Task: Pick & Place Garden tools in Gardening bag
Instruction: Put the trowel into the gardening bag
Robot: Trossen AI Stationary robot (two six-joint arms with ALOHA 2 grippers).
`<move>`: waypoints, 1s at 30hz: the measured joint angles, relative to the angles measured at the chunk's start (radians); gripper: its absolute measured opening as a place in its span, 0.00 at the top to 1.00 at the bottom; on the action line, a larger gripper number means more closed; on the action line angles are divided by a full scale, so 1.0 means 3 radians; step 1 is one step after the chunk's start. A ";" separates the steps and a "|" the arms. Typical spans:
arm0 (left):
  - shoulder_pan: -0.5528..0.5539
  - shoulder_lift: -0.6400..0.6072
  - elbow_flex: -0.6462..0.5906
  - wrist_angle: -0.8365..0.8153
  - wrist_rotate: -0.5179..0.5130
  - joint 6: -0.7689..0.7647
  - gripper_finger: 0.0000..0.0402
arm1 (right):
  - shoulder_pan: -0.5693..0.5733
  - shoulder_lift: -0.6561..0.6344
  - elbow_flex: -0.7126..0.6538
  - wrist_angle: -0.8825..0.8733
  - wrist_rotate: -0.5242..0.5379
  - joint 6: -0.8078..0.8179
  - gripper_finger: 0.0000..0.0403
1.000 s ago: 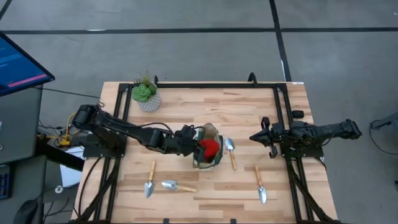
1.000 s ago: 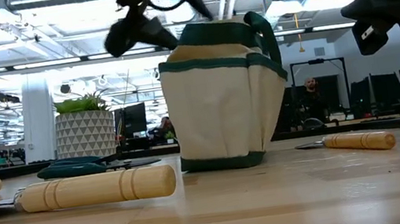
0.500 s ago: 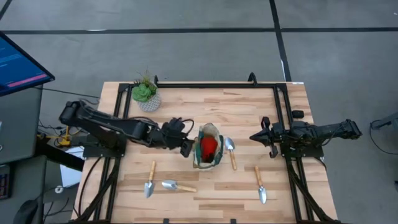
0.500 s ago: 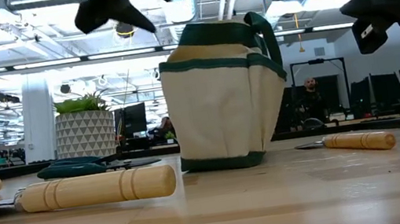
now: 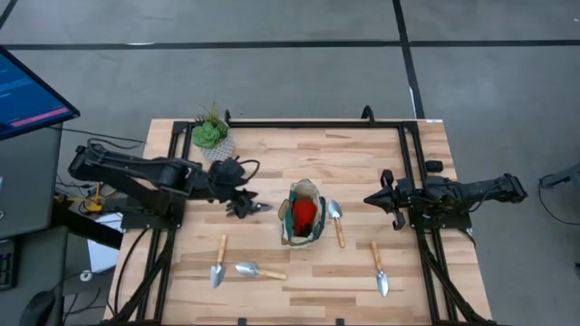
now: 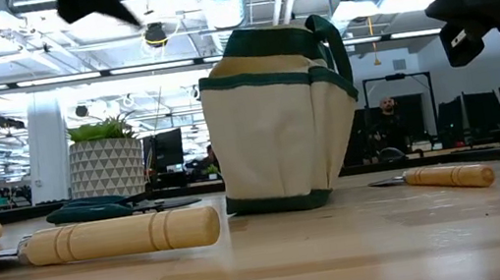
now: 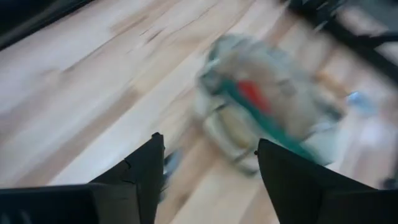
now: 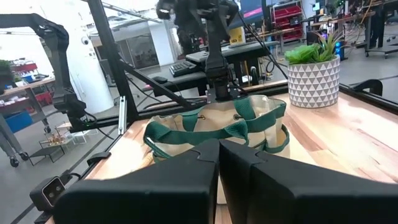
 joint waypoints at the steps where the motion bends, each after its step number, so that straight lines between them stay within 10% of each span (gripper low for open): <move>1: 0.0021 -0.0013 0.0000 -0.0104 0.0002 -0.0005 0.44 | 0.0000 0.0000 0.0000 0.0001 0.0000 0.0000 0.99; 30: 0.0095 -0.0630 -0.1417 -0.0014 0.1196 -0.0468 0.29 | -0.0003 0.0001 0.0000 0.1216 0.0617 0.0725 0.99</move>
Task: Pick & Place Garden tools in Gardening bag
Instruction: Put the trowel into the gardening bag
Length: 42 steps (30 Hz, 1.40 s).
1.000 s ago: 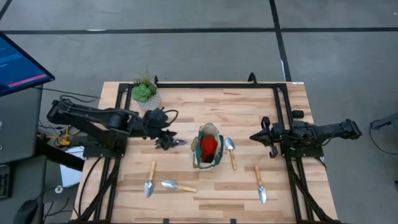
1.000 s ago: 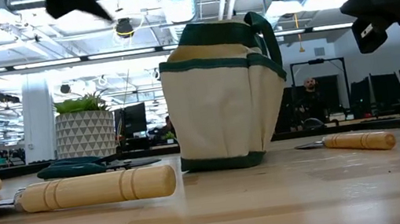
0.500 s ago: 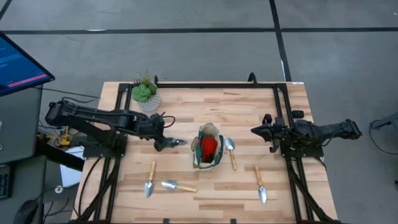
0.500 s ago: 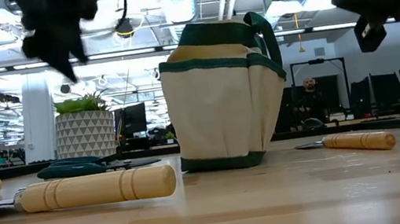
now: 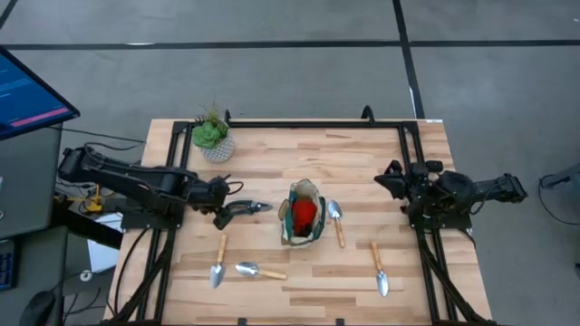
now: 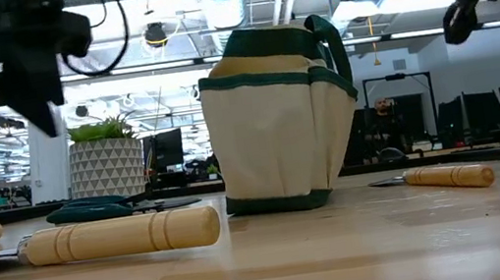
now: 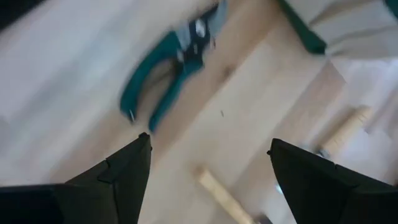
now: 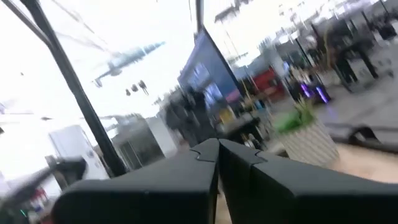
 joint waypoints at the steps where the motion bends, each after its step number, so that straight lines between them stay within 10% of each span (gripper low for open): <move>1: -0.0045 -0.0038 -0.0027 -0.0001 0.0060 -0.0123 0.29 | 0.0001 -0.0001 0.0000 0.0110 0.0002 0.0000 0.99; 24: -0.1087 0.0238 -0.0250 0.0071 0.0133 -0.2743 0.30 | 0.0000 0.0000 0.0000 0.0380 0.0099 -0.0001 0.99; 42: -0.1171 0.1220 -0.0252 0.0629 -0.0085 -0.3376 0.38 | 0.0000 0.0000 0.0000 0.0372 0.0198 -0.0056 0.99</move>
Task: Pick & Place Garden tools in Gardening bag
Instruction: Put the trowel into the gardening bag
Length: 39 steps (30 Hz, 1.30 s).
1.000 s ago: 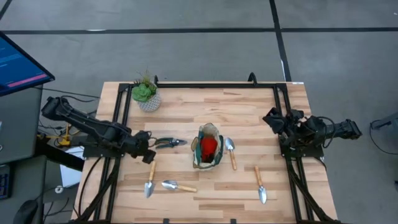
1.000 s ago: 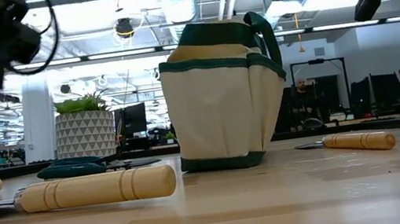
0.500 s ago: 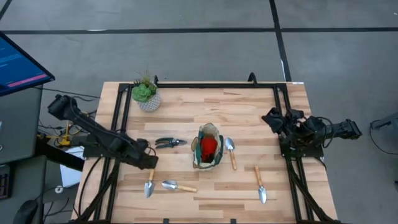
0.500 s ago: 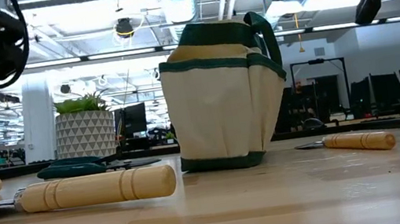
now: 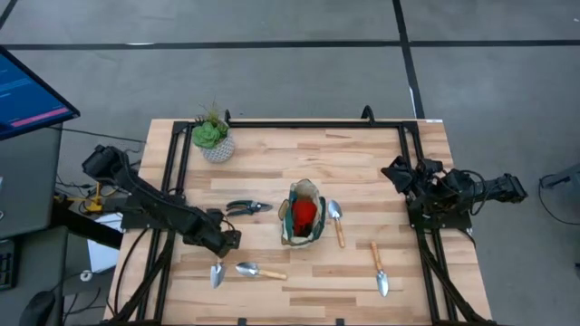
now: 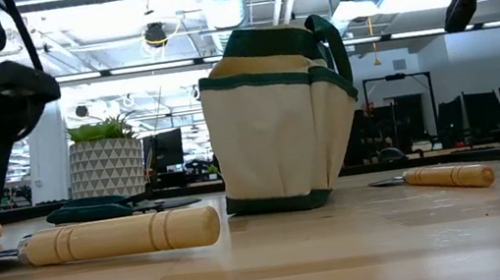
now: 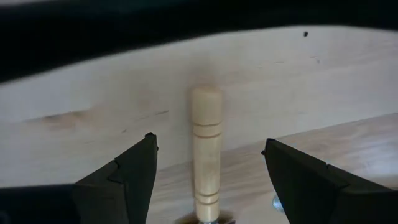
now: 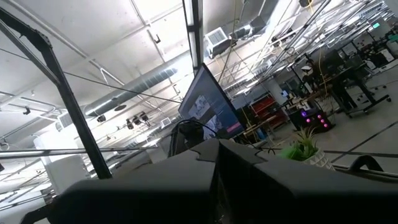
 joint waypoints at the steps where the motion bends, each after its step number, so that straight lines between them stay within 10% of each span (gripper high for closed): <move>1: 0.0000 0.0038 0.0000 0.0052 0.0002 -0.0006 0.38 | 0.0000 -0.0001 0.0000 0.0000 0.0000 0.0000 0.99; 24: -0.0003 0.0264 -0.0008 0.0171 0.0070 0.0169 0.96 | 0.0001 0.0000 0.0000 0.0000 0.0050 -0.0007 0.99; 39: 0.0072 -0.1072 -0.0004 0.0469 -0.1896 0.1197 0.98 | 0.0000 -0.0001 0.0000 -0.0003 0.0051 -0.0008 0.99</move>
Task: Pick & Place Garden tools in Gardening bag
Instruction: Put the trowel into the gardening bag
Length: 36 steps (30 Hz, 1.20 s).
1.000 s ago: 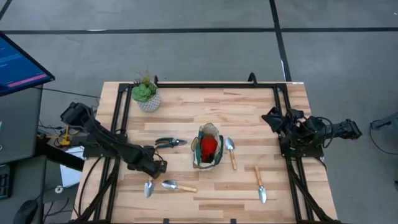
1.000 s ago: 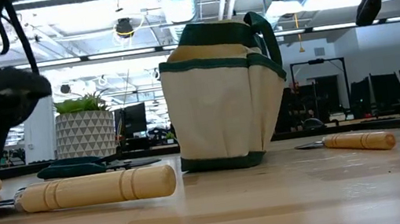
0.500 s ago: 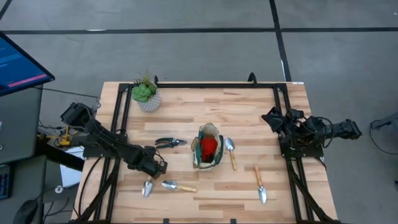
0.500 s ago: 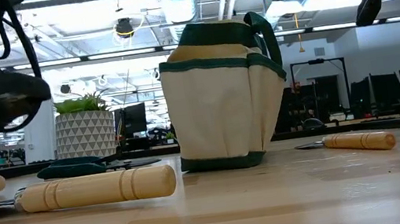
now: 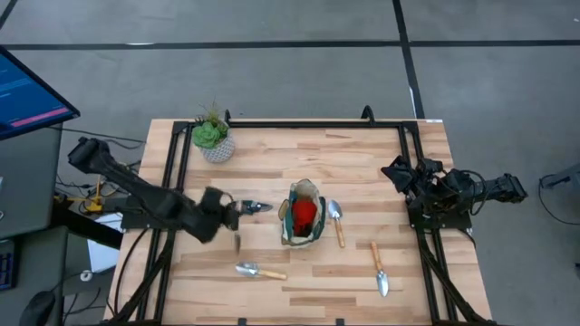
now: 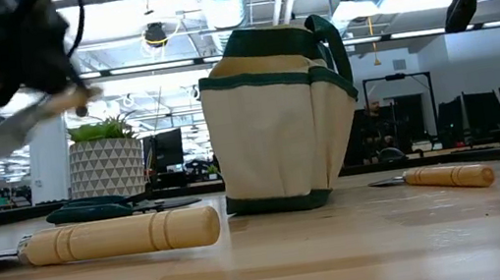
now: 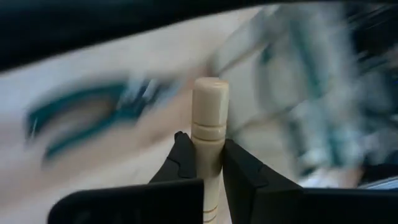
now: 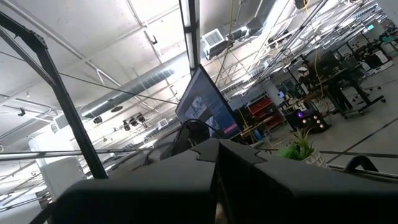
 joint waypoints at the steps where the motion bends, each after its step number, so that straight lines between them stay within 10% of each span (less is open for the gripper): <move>1: 0.0018 -0.0114 0.0000 0.0101 -0.0145 0.0243 0.98 | 0.0000 0.0001 0.0000 0.0000 0.0000 0.0000 0.99; 9: 0.0356 -0.0647 0.0006 0.1293 -0.0367 0.2439 0.98 | 0.0000 0.0001 0.0000 -0.0020 0.0001 0.0000 0.99; 16: 0.0953 -0.0571 0.0009 0.2364 0.0469 0.4059 0.99 | 0.0000 0.0001 0.0000 -0.0075 0.0047 0.0000 0.99; 27: 0.1737 0.0119 0.0006 0.3265 0.2340 0.4877 0.99 | 0.0001 0.0001 0.0000 -0.0102 0.0289 0.0000 0.99; 36: 0.1773 0.0596 0.0004 0.3727 0.2857 0.5280 0.98 | 0.0001 0.0000 0.0001 -0.0127 0.0379 0.0001 0.99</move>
